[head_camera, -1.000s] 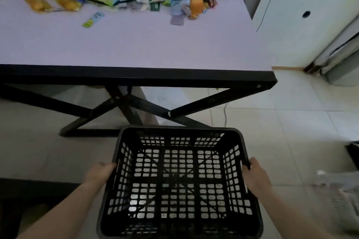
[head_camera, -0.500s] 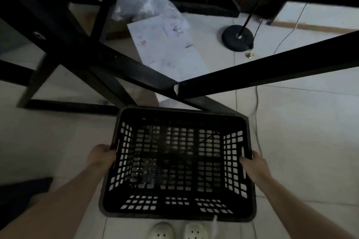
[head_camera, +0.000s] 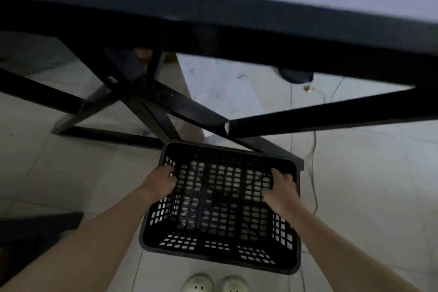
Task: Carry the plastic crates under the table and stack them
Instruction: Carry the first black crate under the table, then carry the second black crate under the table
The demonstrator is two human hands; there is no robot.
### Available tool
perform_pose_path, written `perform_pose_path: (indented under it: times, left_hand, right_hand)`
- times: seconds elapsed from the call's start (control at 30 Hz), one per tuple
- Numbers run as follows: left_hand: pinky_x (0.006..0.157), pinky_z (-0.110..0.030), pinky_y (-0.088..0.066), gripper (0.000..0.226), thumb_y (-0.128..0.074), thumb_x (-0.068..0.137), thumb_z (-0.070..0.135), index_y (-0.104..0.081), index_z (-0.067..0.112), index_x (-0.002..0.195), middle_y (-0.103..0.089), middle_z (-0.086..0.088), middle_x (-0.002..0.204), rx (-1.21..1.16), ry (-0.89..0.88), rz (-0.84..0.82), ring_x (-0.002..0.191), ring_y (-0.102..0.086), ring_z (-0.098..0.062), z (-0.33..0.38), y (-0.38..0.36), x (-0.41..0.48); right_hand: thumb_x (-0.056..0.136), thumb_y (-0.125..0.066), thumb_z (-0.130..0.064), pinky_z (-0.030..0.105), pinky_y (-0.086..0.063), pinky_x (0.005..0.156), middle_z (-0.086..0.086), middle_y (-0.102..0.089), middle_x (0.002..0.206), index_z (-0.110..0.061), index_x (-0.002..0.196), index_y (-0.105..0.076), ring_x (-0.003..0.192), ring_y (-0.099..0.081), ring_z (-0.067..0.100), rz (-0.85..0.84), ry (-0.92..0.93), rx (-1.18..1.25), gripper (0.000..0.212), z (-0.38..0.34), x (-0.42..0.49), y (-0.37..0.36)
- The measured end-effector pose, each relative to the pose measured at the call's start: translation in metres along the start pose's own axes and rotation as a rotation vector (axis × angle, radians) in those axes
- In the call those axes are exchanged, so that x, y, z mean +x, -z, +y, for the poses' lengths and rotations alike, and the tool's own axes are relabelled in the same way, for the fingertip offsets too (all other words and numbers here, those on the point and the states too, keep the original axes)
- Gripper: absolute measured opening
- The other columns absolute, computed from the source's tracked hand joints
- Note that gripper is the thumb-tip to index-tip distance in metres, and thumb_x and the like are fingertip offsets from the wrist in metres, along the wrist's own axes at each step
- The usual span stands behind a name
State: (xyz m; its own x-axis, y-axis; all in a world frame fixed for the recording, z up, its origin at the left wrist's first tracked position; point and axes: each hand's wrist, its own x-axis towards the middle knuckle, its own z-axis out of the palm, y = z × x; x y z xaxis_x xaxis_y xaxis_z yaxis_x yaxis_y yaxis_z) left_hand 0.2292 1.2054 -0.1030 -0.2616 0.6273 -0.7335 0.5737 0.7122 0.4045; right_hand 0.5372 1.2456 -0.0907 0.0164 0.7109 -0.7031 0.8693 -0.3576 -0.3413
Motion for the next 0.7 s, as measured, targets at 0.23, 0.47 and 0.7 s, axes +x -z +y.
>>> perform_pose_path:
  times: [0.23,0.47,0.7]
  left_hand:
    - [0.099,-0.031,-0.046,0.034,-0.05,0.091,0.019,-0.068,0.013,0.118,-0.066,-0.006,0.124,0.135,-0.225,0.188,0.119,-0.06,-0.025,0.08,0.138,-0.165]
    - [0.107,-0.029,-0.036,0.042,-0.046,0.097,0.02,-0.053,0.01,0.137,-0.053,-0.008,0.143,0.086,-0.184,0.508,0.132,-0.048,-0.024,0.108,0.311,-0.414]
    - [0.103,-0.027,-0.038,0.04,-0.054,0.095,0.022,-0.059,0.013,0.133,-0.058,-0.004,0.138,0.008,-0.07,0.841,0.127,-0.053,-0.021,0.031,0.408,-0.673]
  right_hand:
    - [0.092,-0.05,-0.027,0.038,-0.038,0.108,0.012,-0.038,0.145,-0.019,0.146,-0.035,0.134,-0.038,0.032,-0.14,0.626,-0.214,0.057,-0.193,-0.138,0.073]
    - [0.089,-0.052,-0.023,0.029,-0.04,0.096,0.012,-0.043,0.137,-0.016,0.143,-0.04,0.123,-0.047,0.028,-0.14,0.976,-0.377,0.055,-0.347,-0.352,0.162]
    - [0.087,-0.05,-0.024,0.037,-0.043,0.095,0.01,-0.046,0.133,-0.02,0.133,-0.047,0.12,-0.049,0.03,0.081,1.471,-0.592,0.046,-0.459,-0.601,0.198]
